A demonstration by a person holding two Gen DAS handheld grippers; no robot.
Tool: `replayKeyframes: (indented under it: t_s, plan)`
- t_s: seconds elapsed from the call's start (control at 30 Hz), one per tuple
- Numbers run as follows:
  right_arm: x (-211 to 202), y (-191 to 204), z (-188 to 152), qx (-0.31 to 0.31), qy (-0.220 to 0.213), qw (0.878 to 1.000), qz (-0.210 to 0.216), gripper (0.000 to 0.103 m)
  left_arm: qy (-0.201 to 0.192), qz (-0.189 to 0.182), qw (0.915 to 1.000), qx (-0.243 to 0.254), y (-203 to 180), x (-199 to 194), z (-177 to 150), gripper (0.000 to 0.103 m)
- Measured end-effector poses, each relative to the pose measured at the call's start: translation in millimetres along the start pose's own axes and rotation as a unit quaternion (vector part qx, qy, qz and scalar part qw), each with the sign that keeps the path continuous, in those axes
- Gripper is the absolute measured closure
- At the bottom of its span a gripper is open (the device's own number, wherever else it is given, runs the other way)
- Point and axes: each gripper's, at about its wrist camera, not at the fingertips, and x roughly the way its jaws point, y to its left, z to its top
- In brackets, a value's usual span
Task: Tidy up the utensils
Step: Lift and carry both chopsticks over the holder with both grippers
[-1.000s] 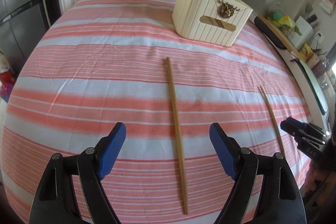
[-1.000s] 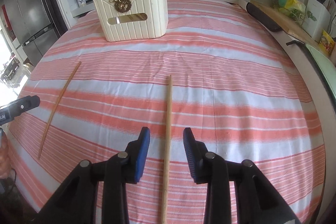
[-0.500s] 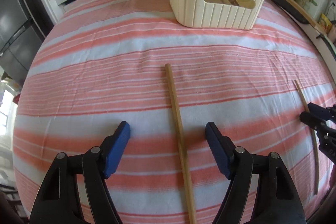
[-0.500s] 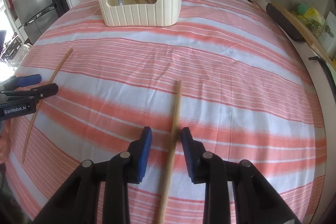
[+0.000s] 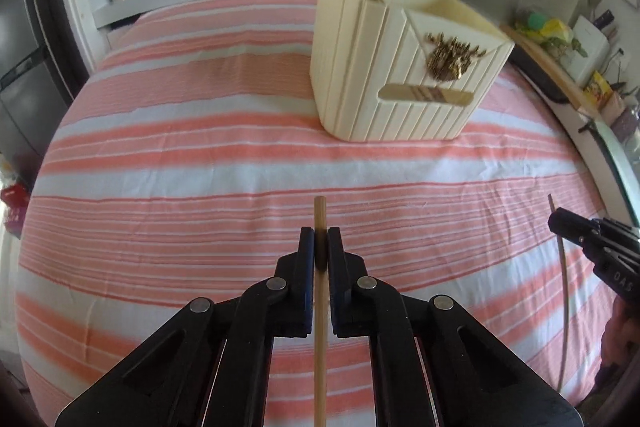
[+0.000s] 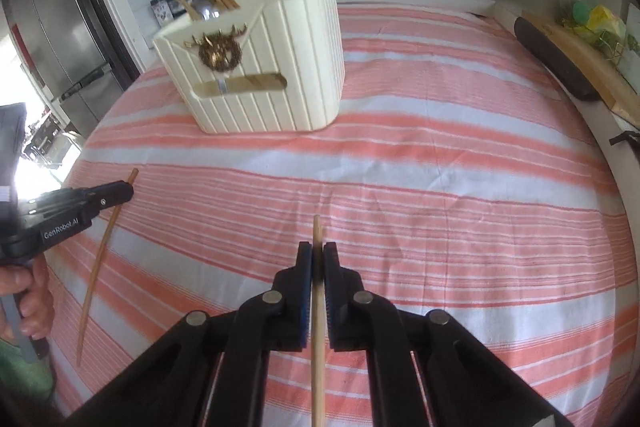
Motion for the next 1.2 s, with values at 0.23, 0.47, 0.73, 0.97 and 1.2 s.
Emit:
replayKeyframes:
  t_s: [0.23,0.47,0.73,0.97,1.2]
  plan:
    - [-100.1,8.4,9.2,-0.004,-0.098,0.995,0.033,0.097,-0.109,-0.036,0.9934,-0.004,0.0,-111.4,12.1,0.099]
    - [-179.2,25.5,-5.5,-0.034,-0.177,0.983,0.035,0.097,-0.167,-0.067,0.9836,-0.002,-4.3,-177.5,1.1,0.099]
    - [-210.2,37.0,0.3,-0.049,-0.224,0.973,0.017,0.097,-0.201,-0.081,0.9762,0.008,-16.8,-208.1,2.0,0.099]
    - [-221.6,39.6,27.5,-0.067,-0.245,0.967,-0.001,0.097,-0.225,-0.074,0.9712,0.026,-21.5,-230.0,26.4,0.099]
    - [-233.9,41.5,87.7,-0.075,-0.287,0.955,-0.011,0.097,-0.301,-0.056,0.9511,0.036,-20.9,-264.2,80.1,0.099]
